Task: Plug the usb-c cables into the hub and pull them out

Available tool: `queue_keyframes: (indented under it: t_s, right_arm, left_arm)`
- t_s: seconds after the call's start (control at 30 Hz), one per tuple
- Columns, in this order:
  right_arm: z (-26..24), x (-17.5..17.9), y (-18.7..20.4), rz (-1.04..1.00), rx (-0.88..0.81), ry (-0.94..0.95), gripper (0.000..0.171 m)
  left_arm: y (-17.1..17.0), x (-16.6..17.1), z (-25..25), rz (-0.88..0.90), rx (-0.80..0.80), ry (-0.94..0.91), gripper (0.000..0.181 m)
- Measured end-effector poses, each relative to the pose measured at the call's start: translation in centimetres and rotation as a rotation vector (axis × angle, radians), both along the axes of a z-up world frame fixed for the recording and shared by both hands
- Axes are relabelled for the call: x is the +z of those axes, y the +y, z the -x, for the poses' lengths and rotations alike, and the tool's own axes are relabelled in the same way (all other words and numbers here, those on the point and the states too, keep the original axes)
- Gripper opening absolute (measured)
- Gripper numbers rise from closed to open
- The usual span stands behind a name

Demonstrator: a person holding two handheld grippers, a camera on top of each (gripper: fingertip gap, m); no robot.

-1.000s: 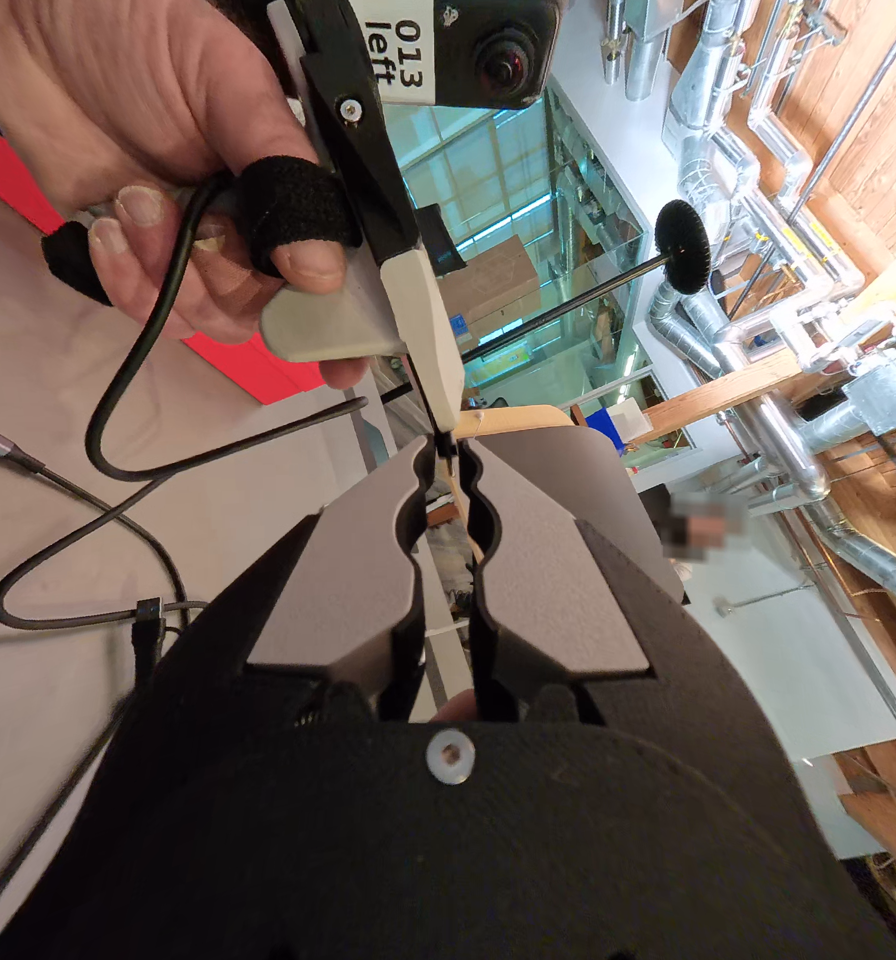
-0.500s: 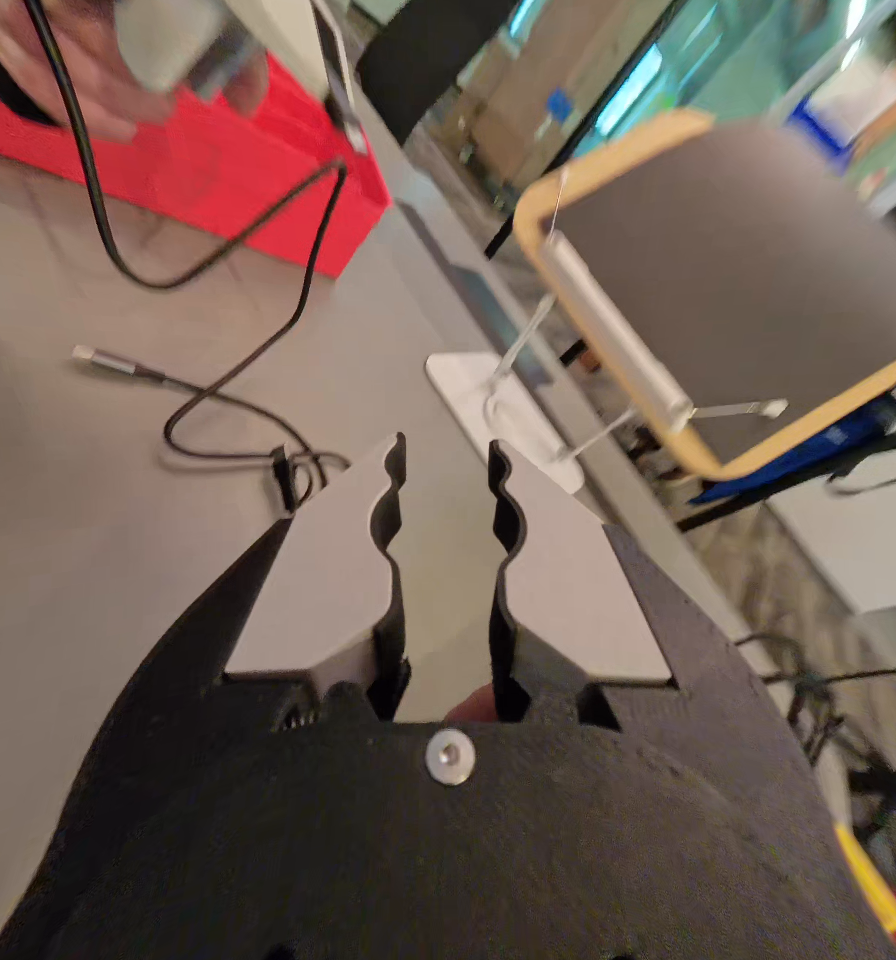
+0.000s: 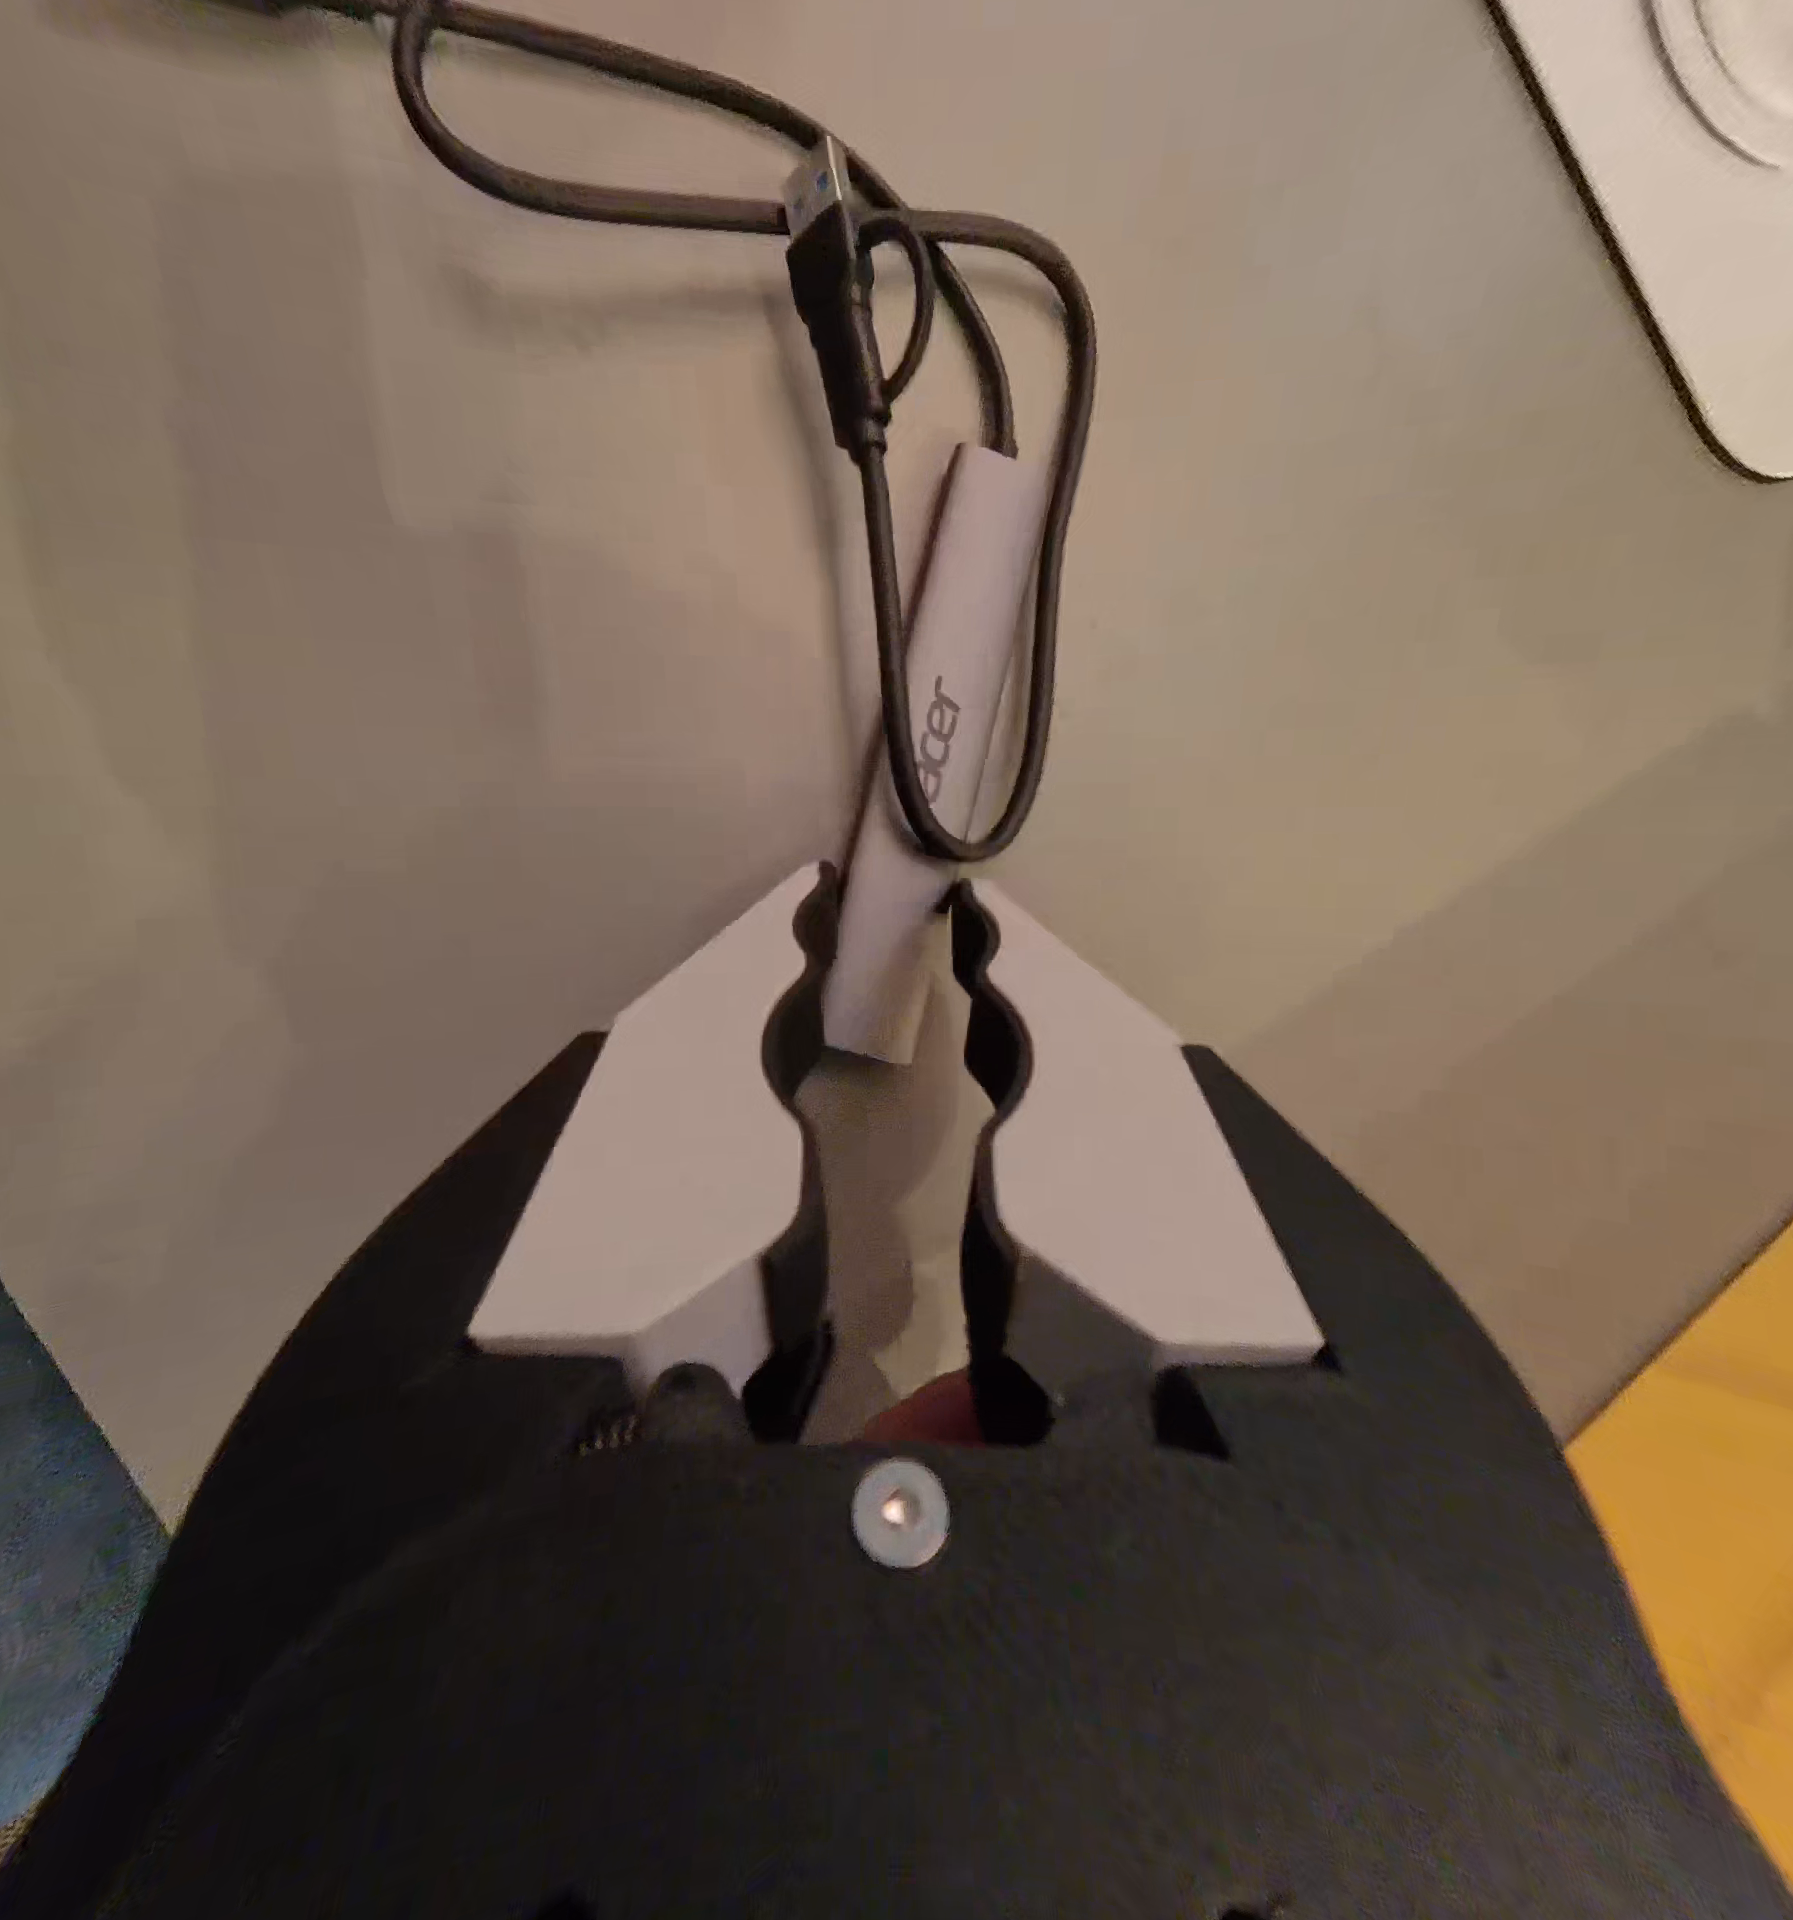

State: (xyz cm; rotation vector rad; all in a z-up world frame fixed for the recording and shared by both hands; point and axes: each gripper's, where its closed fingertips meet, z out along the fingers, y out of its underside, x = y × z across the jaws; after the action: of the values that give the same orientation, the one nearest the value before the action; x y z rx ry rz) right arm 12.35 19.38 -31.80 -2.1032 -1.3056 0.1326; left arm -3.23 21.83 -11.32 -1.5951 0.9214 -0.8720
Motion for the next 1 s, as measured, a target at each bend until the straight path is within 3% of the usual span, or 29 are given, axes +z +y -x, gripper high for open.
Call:
queue_keyframes:
  t_s: [0.33,0.57,0.67,0.83,0.9,0.93,1.0]
  right_arm:
    - [-2.5,0.5,1.6,-0.036,-0.084,-0.053,0.018]
    - [-6.5,3.7,4.6,-0.202,-0.166,-0.293,0.018]
    - [-7.8,5.7,6.1,-0.264,-0.215,-0.305,0.018]
    - [-7.4,8.9,6.6,-0.249,-0.253,-0.061,0.018]
    - [-6.3,10.1,6.0,-0.178,-0.237,0.127,0.017]
    - [-5.6,10.7,5.5,-0.133,-0.223,0.241,0.000]
    - [-4.8,12.4,4.8,-0.072,-0.215,0.445,0.000]
  left_arm:
    - [2.3,6.4,5.9,-0.142,0.164,-0.031,0.013]
    - [2.1,13.0,10.2,-0.282,0.267,-0.037,0.013]
    - [1.4,15.0,11.3,-0.317,0.278,-0.051,0.013]
    - [1.0,12.4,9.3,-0.267,0.234,-0.028,0.013]
    - [0.9,10.7,8.0,-0.229,0.201,-0.031,0.013]
    - [0.9,9.9,7.3,-0.217,0.189,-0.028,0.013]
    - [0.7,8.5,6.0,-0.179,0.151,-0.042,0.013]
